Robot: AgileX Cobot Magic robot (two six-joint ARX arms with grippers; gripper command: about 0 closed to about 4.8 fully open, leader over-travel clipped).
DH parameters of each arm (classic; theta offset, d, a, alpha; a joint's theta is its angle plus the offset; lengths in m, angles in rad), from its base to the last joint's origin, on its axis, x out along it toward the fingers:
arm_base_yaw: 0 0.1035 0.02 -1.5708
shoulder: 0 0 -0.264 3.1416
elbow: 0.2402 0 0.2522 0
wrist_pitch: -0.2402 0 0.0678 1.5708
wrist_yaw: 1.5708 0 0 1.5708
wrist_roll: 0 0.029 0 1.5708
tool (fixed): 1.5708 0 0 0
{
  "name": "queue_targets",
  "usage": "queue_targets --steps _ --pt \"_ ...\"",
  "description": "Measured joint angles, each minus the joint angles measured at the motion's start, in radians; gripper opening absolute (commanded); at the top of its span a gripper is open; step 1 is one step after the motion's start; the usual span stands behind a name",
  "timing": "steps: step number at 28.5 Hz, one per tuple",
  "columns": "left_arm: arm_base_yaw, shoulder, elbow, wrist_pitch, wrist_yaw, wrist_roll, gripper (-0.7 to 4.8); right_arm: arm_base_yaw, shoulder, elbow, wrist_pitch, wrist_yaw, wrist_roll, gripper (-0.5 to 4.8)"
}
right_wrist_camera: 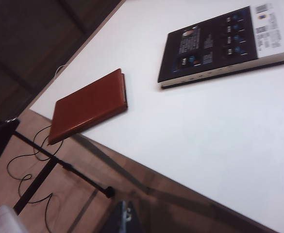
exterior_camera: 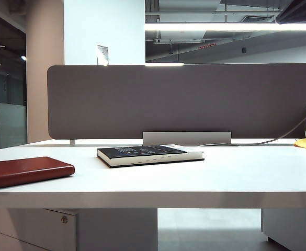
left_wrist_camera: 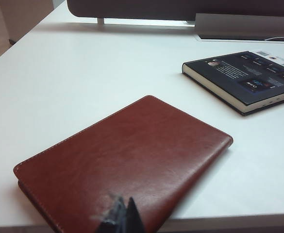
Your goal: Pick up the red book and place it on top of the black book.
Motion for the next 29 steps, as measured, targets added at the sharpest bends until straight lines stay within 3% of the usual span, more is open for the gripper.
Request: queue_targets --steps 9,16,19,22,27,29 --pt "0.000 0.000 0.000 0.000 0.001 -0.092 -0.06 0.146 0.105 0.112 -0.037 0.004 -0.010 -0.02" --pt "0.000 0.000 0.000 0.000 0.001 -0.131 -0.06 0.162 0.153 0.119 -0.052 0.025 -0.016 -0.02" --pt "0.000 0.000 0.000 0.000 0.001 -0.134 0.48 0.162 0.154 0.119 -0.063 0.026 -0.035 -0.02" --pt "0.000 0.000 0.000 -0.001 -0.024 -0.196 1.17 0.162 0.154 0.123 -0.068 0.027 -0.038 -0.02" --pt "0.000 0.000 0.000 -0.006 -0.061 -0.287 1.21 0.161 0.154 0.130 -0.069 0.027 -0.043 -0.02" --pt "0.000 0.005 0.001 -0.010 -0.082 -0.378 1.21 0.161 0.154 0.130 -0.068 0.027 -0.044 -0.02"
